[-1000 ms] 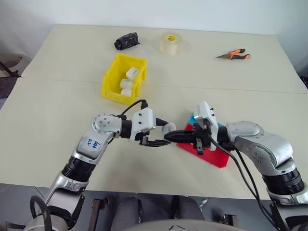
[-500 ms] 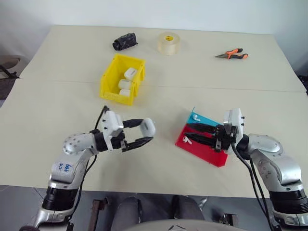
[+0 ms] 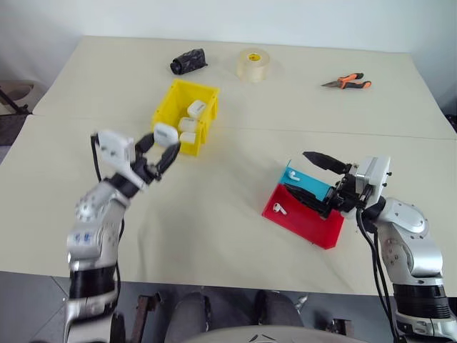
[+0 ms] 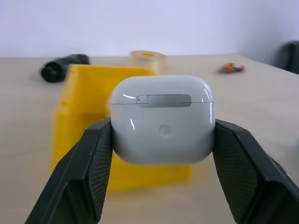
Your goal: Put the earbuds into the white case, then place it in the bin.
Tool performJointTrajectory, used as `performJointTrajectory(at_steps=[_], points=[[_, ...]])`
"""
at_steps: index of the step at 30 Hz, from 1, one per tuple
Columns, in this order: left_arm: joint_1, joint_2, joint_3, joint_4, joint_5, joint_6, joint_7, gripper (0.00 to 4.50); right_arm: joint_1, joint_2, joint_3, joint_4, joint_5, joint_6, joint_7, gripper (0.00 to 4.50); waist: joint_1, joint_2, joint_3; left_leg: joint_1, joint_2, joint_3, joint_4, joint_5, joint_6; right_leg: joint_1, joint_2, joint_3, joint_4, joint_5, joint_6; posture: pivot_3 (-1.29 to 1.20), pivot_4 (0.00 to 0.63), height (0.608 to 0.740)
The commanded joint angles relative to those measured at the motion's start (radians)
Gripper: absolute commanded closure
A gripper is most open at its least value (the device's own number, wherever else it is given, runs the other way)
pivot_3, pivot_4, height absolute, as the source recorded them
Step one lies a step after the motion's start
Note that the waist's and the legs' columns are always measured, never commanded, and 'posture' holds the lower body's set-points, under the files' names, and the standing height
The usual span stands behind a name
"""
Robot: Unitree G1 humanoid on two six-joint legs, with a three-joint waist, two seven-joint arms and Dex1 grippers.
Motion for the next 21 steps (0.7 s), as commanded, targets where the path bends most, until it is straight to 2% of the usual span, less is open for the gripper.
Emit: performJointTrajectory(at_steps=[1, 6, 10, 11, 12, 18, 21], points=[[-0.15, 0.031, -0.037, 0.22, 0.065, -0.098, -0.032, 1.7, -0.013, 0.005, 0.0, -0.011, -0.013, -0.023, -0.015, 0.01, -0.001, 0.0, 0.0, 0.0, 0.0, 0.0, 0.0, 0.0, 0.0, 0.0, 0.0, 0.0, 0.0, 0.0, 0.0, 0.0, 0.15, 0.74], [-0.352, 0.056, -0.066, 0.561, 0.114, -0.191, -0.094, 1.7, -0.012, 0.015, 0.016, -0.031, -0.027, -0.026, -0.036, 0.01, -0.005, -0.001, 0.0, 0.0, 0.0, 0.001, -0.002, 0.0, 0.0, -0.001, 0.0, -0.001, 0.0, 0.0, 0.0, 0.0, 0.15, 0.74], [-0.402, 0.058, -0.073, 0.632, 0.121, -0.192, -0.117, 0.41, 0.0, 0.023, 0.018, -0.049, -0.03, -0.032, -0.052, 0.0, -0.013, -0.001, 0.001, 0.0, 0.0, 0.001, -0.003, 0.0, 0.0, -0.002, 0.0, -0.001, 0.0, 0.0, 0.0, 0.0, 0.15, 0.74], [-0.402, 0.058, -0.076, 0.624, 0.12, -0.187, -0.126, 0.08, 0.005, 0.024, 0.017, -0.053, -0.03, -0.033, -0.056, 0.0, -0.016, -0.001, 0.001, 0.0, 0.0, 0.001, -0.003, 0.0, 0.0, -0.002, 0.0, -0.001, 0.0, 0.0, 0.0, 0.0, 0.15, 0.74], [-0.397, 0.06, -0.08, 0.607, 0.118, -0.177, -0.135, 0.03, 0.009, 0.025, 0.016, -0.056, -0.031, -0.035, -0.06, 0.0, -0.02, -0.001, 0.001, 0.0, 0.0, 0.001, -0.003, 0.0, 0.0, -0.002, 0.0, -0.001, 0.0, 0.0, 0.0, 0.0, 0.15, 0.74], [-0.291, 0.134, -0.097, 0.387, 0.079, -0.063, -0.263, 0.03, 0.032, 0.012, 0.003, -0.062, -0.024, -0.037, -0.061, 0.0, -0.031, -0.001, 0.0, 0.0, 0.0, 0.001, -0.003, 0.0, 0.0, -0.002, 0.0, -0.001, 0.0, 0.0, 0.0, 0.0, 0.15, 0.74], [-0.133, 0.227, -0.119, 0.191, 0.062, -0.066, -0.394, 0.03, 0.035, -0.012, -0.006, -0.047, -0.015, -0.029, -0.033, 0.0, -0.044, -0.001, 0.0, 0.001, 0.0, 0.001, -0.004, 0.0, 0.0, -0.002, 0.0, 0.0, 0.001, 0.0, 0.0, 0.0, 0.15, 0.74]])
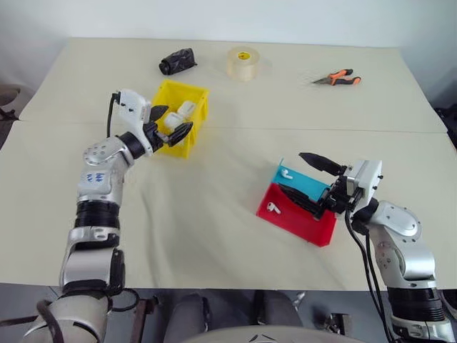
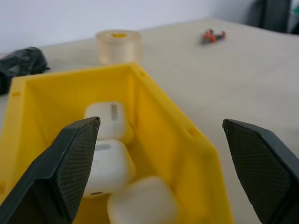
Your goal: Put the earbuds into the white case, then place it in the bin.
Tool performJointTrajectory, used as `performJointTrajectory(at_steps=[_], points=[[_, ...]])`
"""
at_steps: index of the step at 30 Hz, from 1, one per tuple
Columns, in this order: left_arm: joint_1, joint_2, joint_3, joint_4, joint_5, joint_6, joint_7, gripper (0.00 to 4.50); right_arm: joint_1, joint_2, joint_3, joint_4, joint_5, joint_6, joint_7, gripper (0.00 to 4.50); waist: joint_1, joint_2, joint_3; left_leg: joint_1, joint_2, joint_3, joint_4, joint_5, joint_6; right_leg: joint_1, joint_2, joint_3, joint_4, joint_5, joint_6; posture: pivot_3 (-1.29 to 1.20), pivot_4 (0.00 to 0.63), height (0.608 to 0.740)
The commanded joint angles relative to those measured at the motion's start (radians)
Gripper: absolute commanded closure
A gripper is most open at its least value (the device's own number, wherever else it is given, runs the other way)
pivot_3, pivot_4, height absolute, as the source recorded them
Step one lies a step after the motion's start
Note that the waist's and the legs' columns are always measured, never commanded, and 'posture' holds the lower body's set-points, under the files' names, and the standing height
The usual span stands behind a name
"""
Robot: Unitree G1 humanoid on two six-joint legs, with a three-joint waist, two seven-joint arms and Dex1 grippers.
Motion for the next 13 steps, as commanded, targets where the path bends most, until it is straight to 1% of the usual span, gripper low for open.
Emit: performJointTrajectory(at_steps=[1, 3, 7, 10, 13], points=[[0.167, 0.09, 0.005, -0.225, -0.036, -0.045, -0.141, 0.03, 0.003, -0.04, -0.036, -0.012, 0.025, -0.007, 0.037, 0.0, -0.011, 0.001, 0.0, 0.001, 0.0, 0.0, -0.001, 0.0, 0.0, 0.0, 0.0, 0.001, 0.0, 0.0, 0.0, 0.0, 0.15, 0.74], [0.28, 0.138, 0.04, -0.309, -0.058, -0.076, -0.192, 0.03, 0.001, -0.069, -0.042, 0.012, 0.033, -0.002, 0.075, 0.0, -0.015, 0.0, 0.0, 0.0, 0.0, 0.0, -0.001, 0.0, 0.0, 0.0, 0.0, 0.001, 0.0, 0.0, 0.0, 0.0, 0.15, 0.74], [0.411, 0.192, 0.068, -0.369, -0.052, -0.13, -0.229, 0.03, -0.011, -0.116, -0.051, 0.063, 0.048, -0.007, 0.153, 0.0, -0.007, 0.0, 0.0, 0.0, 0.001, 0.0, 0.0, 0.0, 0.0, 0.0, 0.0, 0.001, 0.0, 0.0, 0.0, 0.0, 0.15, 0.74], [0.535, 0.192, 0.09, -0.43, -0.075, -0.158, -0.246, 0.03, -0.028, -0.16, -0.063, 0.133, 0.045, -0.021, 0.228, 0.0, 0.007, 0.0, 0.0, 0.001, 0.001, 0.0, 0.001, 0.0, 0.0, 0.001, 0.0, 0.002, 0.0, 0.0, 0.0, 0.0, 0.15, 0.74], [0.602, 0.17, 0.091, -0.493, -0.083, -0.167, -0.226, 0.03, -0.037, -0.174, -0.077, 0.174, 0.04, -0.041, 0.248, 0.0, 0.013, 0.0, 0.0, 0.001, 0.001, 0.001, 0.001, 0.0, 0.0, 0.001, -0.001, 0.002, 0.0, 0.0, 0.0, 0.0, 0.15, 0.74]])
